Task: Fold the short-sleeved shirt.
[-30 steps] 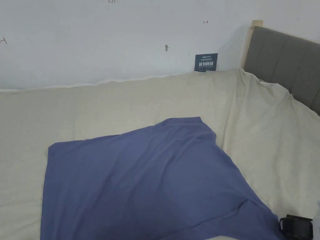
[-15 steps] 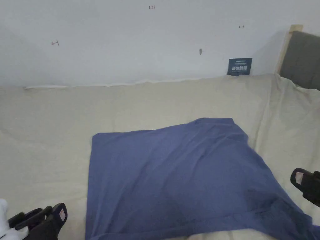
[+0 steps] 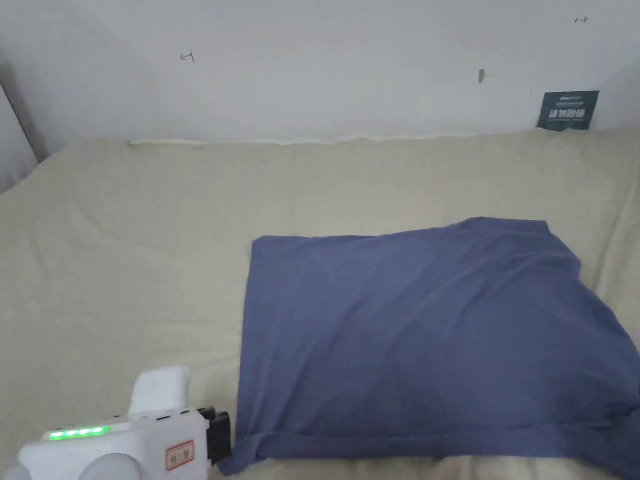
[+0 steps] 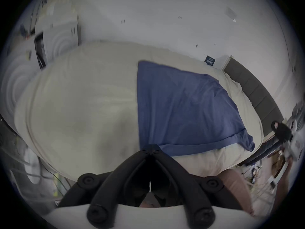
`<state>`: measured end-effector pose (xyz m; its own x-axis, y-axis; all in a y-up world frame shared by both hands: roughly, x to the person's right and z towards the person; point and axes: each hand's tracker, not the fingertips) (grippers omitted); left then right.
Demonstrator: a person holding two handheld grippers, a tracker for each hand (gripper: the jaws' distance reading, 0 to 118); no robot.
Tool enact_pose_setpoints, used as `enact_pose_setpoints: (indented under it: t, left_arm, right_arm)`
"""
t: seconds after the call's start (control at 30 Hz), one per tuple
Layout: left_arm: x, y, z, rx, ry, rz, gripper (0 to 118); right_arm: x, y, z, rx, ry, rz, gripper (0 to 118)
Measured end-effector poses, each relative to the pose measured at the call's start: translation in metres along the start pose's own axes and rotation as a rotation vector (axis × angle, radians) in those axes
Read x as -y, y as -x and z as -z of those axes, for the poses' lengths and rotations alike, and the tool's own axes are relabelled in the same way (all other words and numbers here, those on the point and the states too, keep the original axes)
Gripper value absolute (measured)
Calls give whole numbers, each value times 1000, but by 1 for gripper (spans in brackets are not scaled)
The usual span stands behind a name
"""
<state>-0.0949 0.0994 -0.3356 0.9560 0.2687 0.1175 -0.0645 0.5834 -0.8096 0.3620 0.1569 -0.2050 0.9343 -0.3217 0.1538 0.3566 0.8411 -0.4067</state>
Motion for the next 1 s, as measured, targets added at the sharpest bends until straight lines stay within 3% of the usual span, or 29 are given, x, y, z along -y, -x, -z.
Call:
enact_pose_setpoints:
  t: [0.07, 0.1, 0.13, 0.17, 0.37, 0.43, 0.47, 0.5, 0.53, 0.7, 0.77, 0.87, 0.97, 1.0]
  left_arm:
    - [1, 1, 15, 2, -4, -17, 7]
    - [4, 0, 19, 1, -5, -9, 35]
    - [6, -1, 26, 9, 35, 13, 90]
    - [8, -2, 31, 14, 76, 35, 118]
    - [14, -4, 46, -39, 89, 90, 118]
    - [16, -2, 51, -51, 100, 104, 107]
    - [18, -1, 53, -69, 105, 120, 89]
    - [19, -2, 56, -94, 117, 145, 53]
    - [22, -3, 59, -141, 109, 172, 8]
    - [26, -9, 49, -100, 56, 178, 8]
    - [22, -9, 48, -99, 57, 187, 8]
    - [15, -5, 40, -76, 36, 149, 8]
    - [9, -4, 32, -59, 29, 119, 8]
    - [8, -4, 30, -57, 27, 117, 8]
  right_arm:
    - [1, 1, 5, -20, 33, -6, 0]
    - [2, 2, 6, -32, 48, -11, 0]
    - [5, 4, 7, -38, 59, -22, 0]
    - [5, 4, 9, -39, 72, -37, 0]
    - [9, 1, 19, -16, 111, -58, 0]
    - [11, -1, 22, -18, 128, -40, 0]
    - [12, -2, 23, -19, 136, -33, 0]
    - [12, -3, 24, -16, 140, -29, 0]
    - [14, -4, 24, -12, 141, -27, 0]
    - [11, -30, 16, 38, 82, -2, 0]
    - [9, -58, 17, 113, 82, -52, 0]
    - [14, -108, 22, 234, 219, -63, 0]
    - [26, -144, 26, 193, 339, -93, 1]
    - [31, -150, 26, 178, 337, -103, 6]
